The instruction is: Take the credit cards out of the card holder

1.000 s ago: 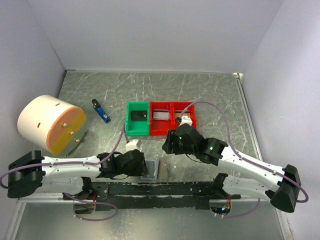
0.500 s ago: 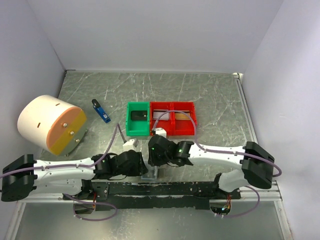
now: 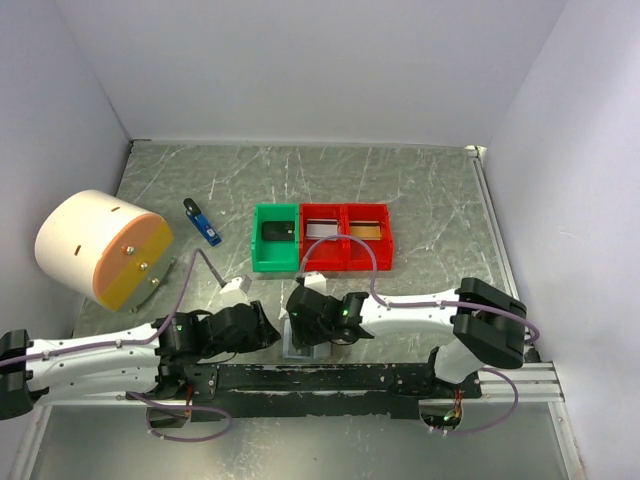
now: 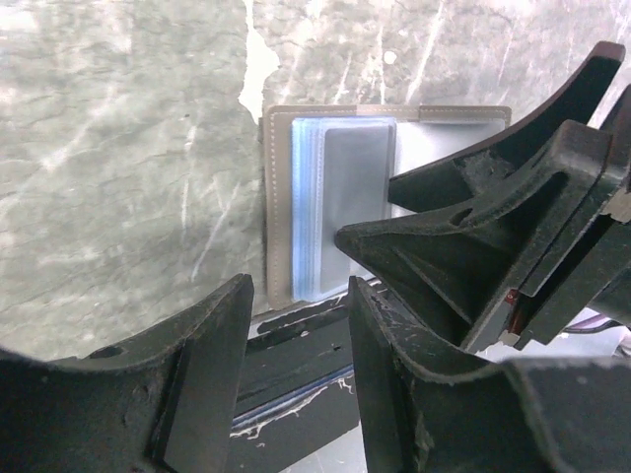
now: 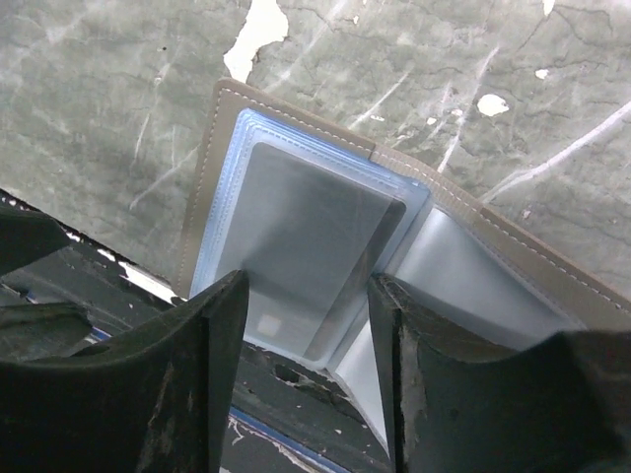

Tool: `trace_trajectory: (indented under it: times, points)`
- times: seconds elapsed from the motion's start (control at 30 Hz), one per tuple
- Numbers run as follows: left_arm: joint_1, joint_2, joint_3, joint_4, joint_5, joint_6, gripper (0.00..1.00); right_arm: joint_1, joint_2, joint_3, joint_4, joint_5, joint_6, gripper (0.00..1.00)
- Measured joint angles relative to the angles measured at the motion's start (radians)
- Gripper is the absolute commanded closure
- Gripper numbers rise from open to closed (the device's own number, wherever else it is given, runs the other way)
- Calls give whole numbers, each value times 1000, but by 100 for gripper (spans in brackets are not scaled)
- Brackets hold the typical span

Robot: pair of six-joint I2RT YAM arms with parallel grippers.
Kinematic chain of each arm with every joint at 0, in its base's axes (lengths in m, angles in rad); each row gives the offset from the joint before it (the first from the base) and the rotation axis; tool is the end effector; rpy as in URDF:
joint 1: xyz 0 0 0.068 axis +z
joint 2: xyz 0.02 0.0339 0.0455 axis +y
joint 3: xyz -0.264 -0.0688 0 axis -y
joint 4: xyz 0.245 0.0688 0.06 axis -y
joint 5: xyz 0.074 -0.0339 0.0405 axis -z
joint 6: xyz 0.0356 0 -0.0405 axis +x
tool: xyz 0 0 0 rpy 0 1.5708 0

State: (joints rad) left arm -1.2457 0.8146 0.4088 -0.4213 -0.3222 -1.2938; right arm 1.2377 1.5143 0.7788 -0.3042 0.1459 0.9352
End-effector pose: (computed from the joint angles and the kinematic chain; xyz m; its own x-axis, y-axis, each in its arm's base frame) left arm 0.0620 -0.1486 0.1846 -0.8630 -0.2961 -0.4093 0.0010 0.8092 -0.5875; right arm 0.0972 0.2651 0.1630 -0.9004 -0.1674 -0.4015 -0.3139 0.8891 0.3332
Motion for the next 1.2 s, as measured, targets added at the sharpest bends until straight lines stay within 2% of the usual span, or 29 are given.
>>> trace_trajectory:
  times: [0.13, 0.4, 1.03, 1.2]
  points:
    - [0, -63, -10, -59, -30, -37, 45, 8, 9, 10, 0, 8, 11, 39]
    - [0, -92, -12, -125, -57, -67, 44, 14, 31, 28, 0, 17, 35, 35]
    - [0, -14, -12, -122, -58, -68, 44, 28, 88, 90, -42, 75, 79, 33]
    - [0, -13, -12, -122, -58, -68, 44, 34, 111, 117, -71, 88, 81, 35]
